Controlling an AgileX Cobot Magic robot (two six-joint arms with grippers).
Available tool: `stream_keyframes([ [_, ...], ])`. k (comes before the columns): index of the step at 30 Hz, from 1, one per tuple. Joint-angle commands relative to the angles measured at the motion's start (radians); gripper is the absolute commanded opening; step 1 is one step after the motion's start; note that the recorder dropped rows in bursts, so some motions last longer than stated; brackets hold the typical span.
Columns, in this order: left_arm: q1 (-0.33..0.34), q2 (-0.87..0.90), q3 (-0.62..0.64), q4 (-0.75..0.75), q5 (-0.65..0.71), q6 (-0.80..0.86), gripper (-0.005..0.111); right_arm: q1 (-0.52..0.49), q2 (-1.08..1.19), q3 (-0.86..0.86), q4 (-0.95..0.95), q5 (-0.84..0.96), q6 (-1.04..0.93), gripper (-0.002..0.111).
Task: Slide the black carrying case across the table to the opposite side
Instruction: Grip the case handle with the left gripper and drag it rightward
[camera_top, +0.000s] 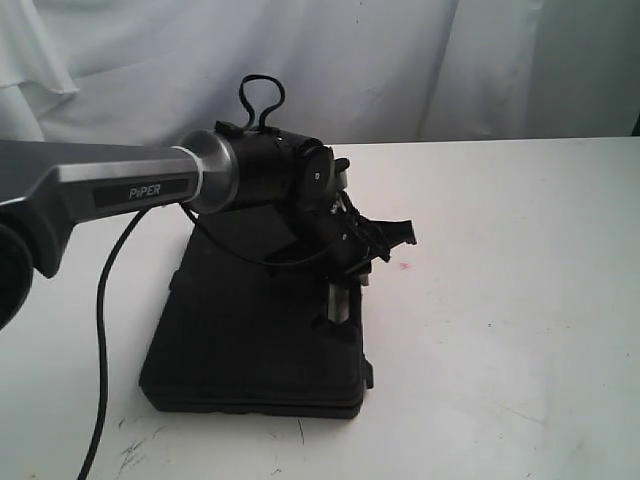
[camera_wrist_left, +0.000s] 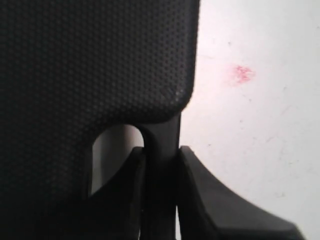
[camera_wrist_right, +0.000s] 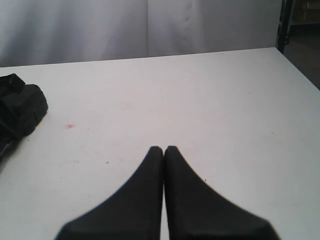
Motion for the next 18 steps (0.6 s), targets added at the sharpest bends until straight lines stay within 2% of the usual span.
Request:
stream_keyframes([
  [1, -0.023, 0.006, -0.060, -0.048, -0.056, -0.023, 0.000, -0.004, -0.007, 0.003, -0.010, -0.002, -0.002, 0.000],
  [8, -0.026, 0.012, -0.072, -0.053, -0.139, -0.065, 0.000, -0.004, -0.007, 0.003, -0.010, -0.002, -0.002, 0.000],
  [14, -0.026, 0.039, -0.072, -0.060, -0.147, -0.065, 0.000, -0.004, -0.007, 0.003, -0.010, -0.002, -0.002, 0.000],
  [18, -0.030, 0.044, -0.072, -0.134, -0.150, -0.005, 0.000, -0.004, -0.007, 0.003, -0.010, -0.002, -0.002, 0.000],
])
